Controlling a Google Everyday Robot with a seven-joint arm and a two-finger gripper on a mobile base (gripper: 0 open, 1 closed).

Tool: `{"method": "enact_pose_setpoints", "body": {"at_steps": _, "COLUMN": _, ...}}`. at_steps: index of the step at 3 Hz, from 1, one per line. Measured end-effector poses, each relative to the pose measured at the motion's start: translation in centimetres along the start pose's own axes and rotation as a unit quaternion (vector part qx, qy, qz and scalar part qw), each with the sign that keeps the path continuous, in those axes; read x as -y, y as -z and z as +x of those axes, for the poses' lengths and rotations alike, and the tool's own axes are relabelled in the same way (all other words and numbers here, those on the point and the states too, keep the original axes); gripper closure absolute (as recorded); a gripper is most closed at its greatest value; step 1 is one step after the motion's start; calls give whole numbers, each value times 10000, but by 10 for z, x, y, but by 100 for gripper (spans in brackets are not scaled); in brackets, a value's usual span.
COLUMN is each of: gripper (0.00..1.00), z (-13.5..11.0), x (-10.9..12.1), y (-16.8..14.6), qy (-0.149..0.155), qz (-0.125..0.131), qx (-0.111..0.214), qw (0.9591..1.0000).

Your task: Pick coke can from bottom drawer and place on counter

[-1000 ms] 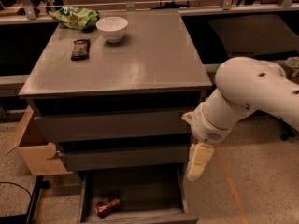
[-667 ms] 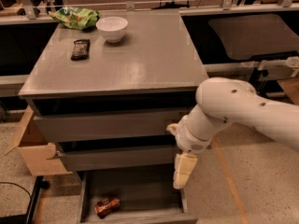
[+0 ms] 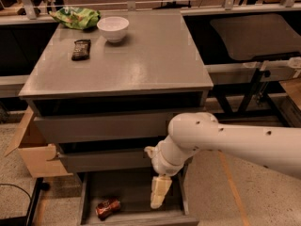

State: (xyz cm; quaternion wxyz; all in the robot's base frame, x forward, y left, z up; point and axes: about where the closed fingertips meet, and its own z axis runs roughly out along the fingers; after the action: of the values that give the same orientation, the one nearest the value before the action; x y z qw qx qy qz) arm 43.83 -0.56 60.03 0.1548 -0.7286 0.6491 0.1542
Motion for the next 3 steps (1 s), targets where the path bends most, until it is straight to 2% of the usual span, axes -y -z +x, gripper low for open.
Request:
{"method": "enact_pose_setpoints", "body": {"at_steps": 1, "gripper": 0, "z": -13, "x": 1, "y": -59, "qy": -62, "qz": 21, "qx": 239, "qw": 9997}}
{"method": "enact_pose_setpoints", "body": {"at_steps": 2, "gripper": 0, "z": -12, "x": 1, "y": -62, "qy": -70, "qz": 13, "qx": 247, "qw": 9997}}
{"method": "enact_pose_setpoints", "body": {"at_steps": 3, "gripper": 0, "z": -4, "x": 6, "y": -84, "qy": -138, "qz": -25, "qx": 323, "qw": 9994}}
